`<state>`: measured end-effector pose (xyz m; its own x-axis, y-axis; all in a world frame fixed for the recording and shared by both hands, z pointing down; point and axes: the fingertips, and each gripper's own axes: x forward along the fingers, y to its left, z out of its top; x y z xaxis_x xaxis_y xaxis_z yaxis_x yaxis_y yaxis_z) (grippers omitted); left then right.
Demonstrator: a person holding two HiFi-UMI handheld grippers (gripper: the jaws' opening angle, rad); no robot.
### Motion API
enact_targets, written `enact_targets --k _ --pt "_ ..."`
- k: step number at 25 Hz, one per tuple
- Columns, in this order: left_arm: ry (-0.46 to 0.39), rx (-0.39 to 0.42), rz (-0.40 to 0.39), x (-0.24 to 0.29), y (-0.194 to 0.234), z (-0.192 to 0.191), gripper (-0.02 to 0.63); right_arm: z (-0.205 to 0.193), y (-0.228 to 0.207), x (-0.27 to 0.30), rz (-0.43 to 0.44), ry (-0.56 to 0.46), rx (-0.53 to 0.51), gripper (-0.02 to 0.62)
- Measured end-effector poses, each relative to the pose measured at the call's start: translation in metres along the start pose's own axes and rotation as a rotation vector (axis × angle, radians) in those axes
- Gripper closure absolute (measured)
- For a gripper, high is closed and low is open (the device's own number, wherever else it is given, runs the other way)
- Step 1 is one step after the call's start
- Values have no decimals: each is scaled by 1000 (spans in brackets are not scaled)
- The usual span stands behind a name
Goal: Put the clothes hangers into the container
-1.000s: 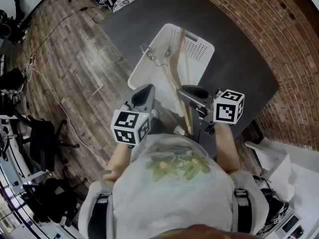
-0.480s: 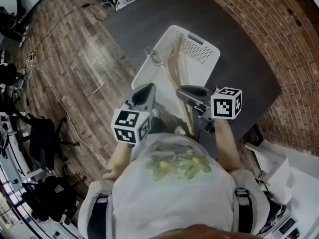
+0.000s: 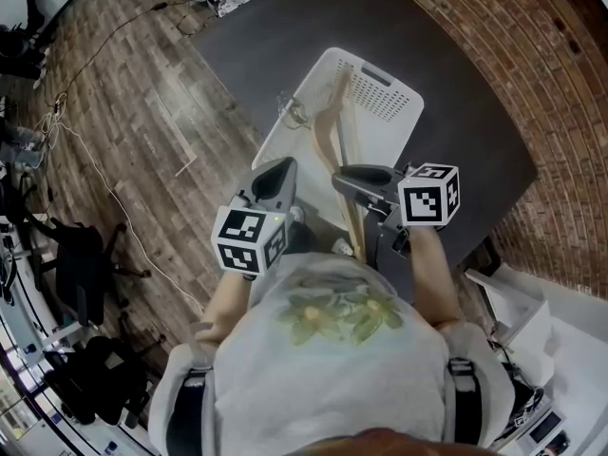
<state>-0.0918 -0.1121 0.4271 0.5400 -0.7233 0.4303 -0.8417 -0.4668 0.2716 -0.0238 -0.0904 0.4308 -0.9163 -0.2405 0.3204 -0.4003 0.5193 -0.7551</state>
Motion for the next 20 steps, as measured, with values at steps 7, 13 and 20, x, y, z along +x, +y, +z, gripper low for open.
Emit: enact_targets --k 7,13,20 --pt "5 -5 -13 3 5 2 578 0 6 3 16 24 -6 494" --pt "11 -11 -21 7 5 1 578 2 -4 6 0 28 15 494" --pt "18 -21 -11 10 9 -2 578 1 -18 13 -2 64 37 494"
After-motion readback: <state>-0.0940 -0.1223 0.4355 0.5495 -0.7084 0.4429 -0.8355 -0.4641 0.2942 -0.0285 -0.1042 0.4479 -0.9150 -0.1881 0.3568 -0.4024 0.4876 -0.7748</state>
